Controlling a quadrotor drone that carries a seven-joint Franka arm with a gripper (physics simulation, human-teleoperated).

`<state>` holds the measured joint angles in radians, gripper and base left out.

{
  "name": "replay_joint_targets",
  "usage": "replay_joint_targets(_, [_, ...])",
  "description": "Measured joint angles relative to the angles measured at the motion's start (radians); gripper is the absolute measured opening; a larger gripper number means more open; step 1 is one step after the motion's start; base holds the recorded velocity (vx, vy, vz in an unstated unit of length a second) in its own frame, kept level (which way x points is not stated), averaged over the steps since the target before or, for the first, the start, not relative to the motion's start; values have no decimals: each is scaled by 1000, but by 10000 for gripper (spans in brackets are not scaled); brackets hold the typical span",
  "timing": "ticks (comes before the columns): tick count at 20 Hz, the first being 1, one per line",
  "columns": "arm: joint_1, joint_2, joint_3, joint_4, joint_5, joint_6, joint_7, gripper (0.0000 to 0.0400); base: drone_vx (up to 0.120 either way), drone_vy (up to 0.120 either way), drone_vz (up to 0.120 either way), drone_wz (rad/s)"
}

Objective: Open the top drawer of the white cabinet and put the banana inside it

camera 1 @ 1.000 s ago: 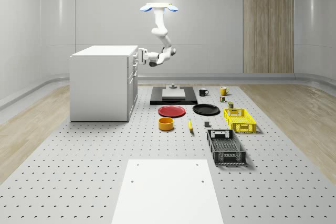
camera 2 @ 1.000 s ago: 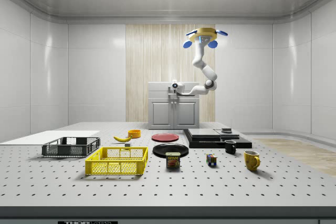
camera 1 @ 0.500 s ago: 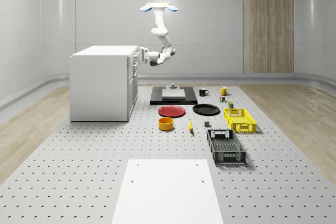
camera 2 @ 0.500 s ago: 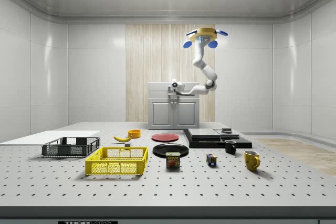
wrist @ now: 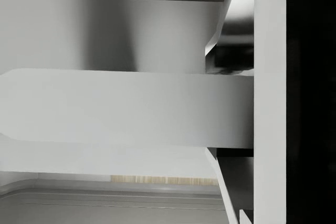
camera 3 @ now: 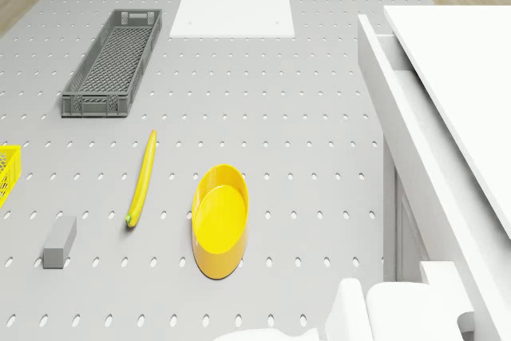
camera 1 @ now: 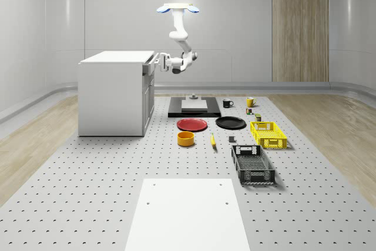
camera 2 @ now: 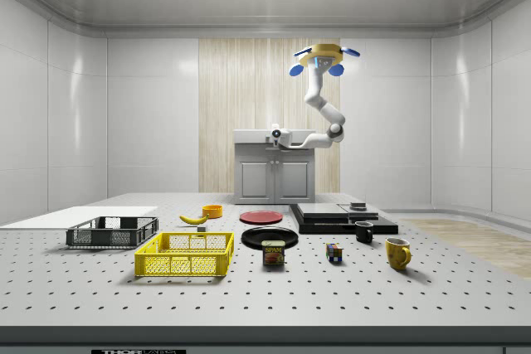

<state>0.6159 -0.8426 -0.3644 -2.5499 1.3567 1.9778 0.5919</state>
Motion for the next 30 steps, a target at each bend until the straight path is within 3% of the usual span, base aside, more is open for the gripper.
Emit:
replay_joint_targets(1, [-6, -18, -6, 10, -35, -10, 64, 219, 0, 0, 0, 0])
replay_joint_targets(2, [-8, -17, -32, -7, -51, -18, -27, 193, 0, 0, 0, 0])
replay_joint_targets(5, [-23, -30, -62, -6, -72, -51, -3, 146, 0, 0, 0, 0])
replay_joint_targets(6, [-28, -40, -71, -2, -88, -61, 28, 158, 0, 0, 0, 0])
replay_joint_targets(7, [-29, -36, -93, -14, -108, -69, -29, 171, 0, 0, 0, 0])
replay_joint_targets(8, [-34, -18, -141, -35, -170, -121, -30, 344, 0, 0, 0, 0])
replay_joint_targets(9, [-60, -9, -166, -22, -186, -181, -14, 400, 0, 0, 0, 0])
replay_joint_targets(10, [-85, -12, -173, 0, -188, -212, 39, 319, 0, 0, 0, 0])
replay_joint_targets(12, [-94, -53, -164, 30, -200, -212, 156, 237, 0, 0, 0, 0])
replay_joint_targets(13, [-87, -65, -172, 33, -209, -206, 162, 213, 0, 0, 0, 0])
replay_joint_targets(14, [-85, -74, -179, 40, -224, -208, 190, 243, 0, 0, 0, 0])
replay_joint_targets(15, [-80, -72, -196, 36, -233, -206, 136, 232, 0, 0, 0, 0])
replay_joint_targets(16, [-79, -68, -203, 40, -228, -207, 166, 217, 0, 0, 0, 0])
replay_joint_targets(18, [-76, -77, -225, 45, -248, -213, 125, 202, 0, 0, 0, 0])
replay_joint_targets(20, [-75, -84, -246, 51, -263, -224, 117, 278, 0, 100, 0, 0])
replay_joint_targets(23, [-70, -93, -269, 58, -279, -233, 118, 343, 27, 120, 0, 0])
replay_joint_targets(30, [-53, -109, -298, 65, -303, -231, 124, 390, 103, 114, 0, 0])
